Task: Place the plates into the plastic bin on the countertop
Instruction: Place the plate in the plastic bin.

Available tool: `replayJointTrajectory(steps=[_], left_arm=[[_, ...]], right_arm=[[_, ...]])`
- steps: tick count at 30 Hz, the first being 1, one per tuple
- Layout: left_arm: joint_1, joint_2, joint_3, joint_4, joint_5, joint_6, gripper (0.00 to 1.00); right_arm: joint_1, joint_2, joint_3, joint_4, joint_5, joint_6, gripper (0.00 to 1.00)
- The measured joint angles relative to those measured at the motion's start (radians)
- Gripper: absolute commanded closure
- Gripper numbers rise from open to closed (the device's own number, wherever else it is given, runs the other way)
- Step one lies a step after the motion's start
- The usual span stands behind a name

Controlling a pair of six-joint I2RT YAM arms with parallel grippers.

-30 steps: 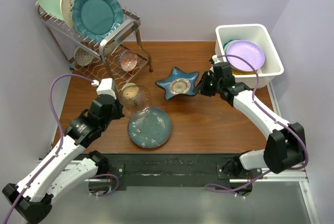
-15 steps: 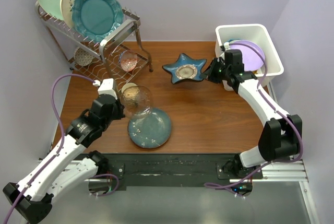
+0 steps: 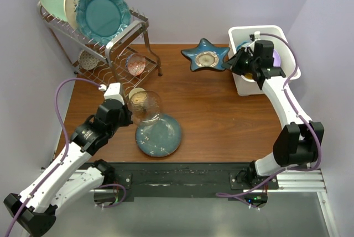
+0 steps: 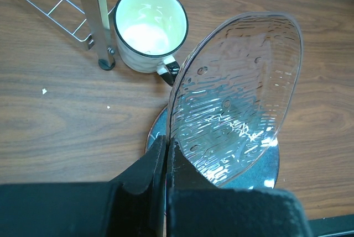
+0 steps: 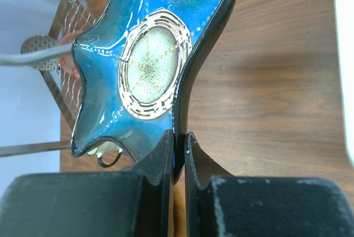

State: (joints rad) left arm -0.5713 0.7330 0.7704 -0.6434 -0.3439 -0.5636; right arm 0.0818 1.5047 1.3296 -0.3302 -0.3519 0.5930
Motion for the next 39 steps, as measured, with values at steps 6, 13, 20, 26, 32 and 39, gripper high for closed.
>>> replayJointTrajectory(steps=[6, 13, 20, 26, 32, 39], left_arm=[[0.000, 0.000, 0.000, 0.008, 0.005, 0.000, 1.00], [0.002, 0.000, 0.000, 0.014, 0.011, 0.002, 1.00], [0.002, 0.000, 0.000, 0.014, 0.023, 0.007, 1.00], [0.002, 0.000, 0.000, 0.016, 0.025, 0.007, 1.00], [0.002, -0.007, 0.000, 0.021, 0.026, 0.007, 1.00], [0.002, -0.014, 0.000, 0.021, 0.026, 0.007, 1.00]], right_arm=[[-0.069, 0.025, 0.011, 0.001, -0.031, 0.021, 1.00], [-0.183, 0.030, 0.011, 0.014, -0.075, 0.058, 1.00], [-0.269, 0.030, 0.011, 0.056, -0.122, 0.106, 1.00], [-0.311, 0.030, 0.008, 0.091, -0.141, 0.141, 1.00], [-0.341, 0.030, -0.021, 0.129, -0.133, 0.166, 1.00], [-0.377, 0.032, -0.074, 0.160, -0.112, 0.208, 1.00]])
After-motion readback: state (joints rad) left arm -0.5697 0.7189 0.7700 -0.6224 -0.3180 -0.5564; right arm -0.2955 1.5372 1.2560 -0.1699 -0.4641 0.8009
